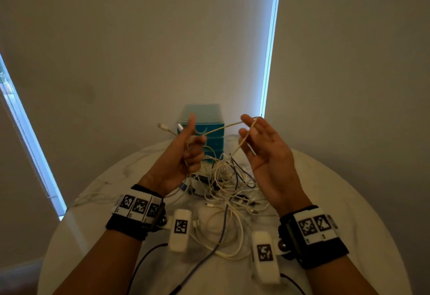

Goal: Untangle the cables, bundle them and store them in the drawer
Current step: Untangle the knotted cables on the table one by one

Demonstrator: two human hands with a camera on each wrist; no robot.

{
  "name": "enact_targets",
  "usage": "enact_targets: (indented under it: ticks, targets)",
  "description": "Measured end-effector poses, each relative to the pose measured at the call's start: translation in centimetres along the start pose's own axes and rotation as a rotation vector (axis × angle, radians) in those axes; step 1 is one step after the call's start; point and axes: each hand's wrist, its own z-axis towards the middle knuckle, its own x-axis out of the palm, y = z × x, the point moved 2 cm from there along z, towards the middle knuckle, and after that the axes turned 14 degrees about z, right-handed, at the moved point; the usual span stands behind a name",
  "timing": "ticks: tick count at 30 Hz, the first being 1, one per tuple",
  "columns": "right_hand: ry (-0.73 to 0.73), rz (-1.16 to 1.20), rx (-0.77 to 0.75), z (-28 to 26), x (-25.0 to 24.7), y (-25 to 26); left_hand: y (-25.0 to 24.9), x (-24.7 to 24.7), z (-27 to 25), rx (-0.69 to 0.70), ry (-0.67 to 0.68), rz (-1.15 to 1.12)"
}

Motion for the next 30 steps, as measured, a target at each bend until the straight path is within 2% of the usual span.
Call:
enact_targets:
  ticks: [3,7,10,12,14,18,20,23,26,30]
  targets:
    - [0.109,-0.193,0.067,-0.4,0.1,-1.4,0.6,0.7,0.0,-0.02,-0.062,0.228]
    - [0.267,-0.514,0.251,-1.0,0.0,-1.6,0.5,-0.9,0.2,0.071,-0.195,0.086]
    - [0.424,-0.812,0.493,-1.8,-0.6,-2.8,0.4,-2.4,0.3,0.114,-0.288,-0.01]
    - [0.473,-0.862,0.591,-2.2,-0.8,-3.4,0.4,-2.5,0.3,0.1,-0.276,-0.011]
    - [0.384,-0.787,0.608,-2.0,-0.8,-3.5,0.0,-1.9,0.0,0.076,-0.157,0.071]
    - [0.01,-0.427,0.534,-1.0,-1.4,-2.7,-1.0,0.5,-1.8,0.048,0.249,0.396]
    - [-0.072,-0.264,0.493,-0.8,-1.6,-2.6,-0.9,1.8,-2.6,0.011,0.399,0.55]
    - [-0.108,-0.072,0.425,-0.2,-1.9,-2.4,-0.4,2.6,-2.8,-0.033,0.494,0.738]
    - [-0.155,-0.036,0.254,0.4,-2.4,-1.1,-0.1,2.2,-2.4,-0.05,0.447,0.726]
    - [-0.108,-0.148,0.144,0.5,-2.6,0.1,0.2,1.0,-1.3,-0.012,0.135,0.551]
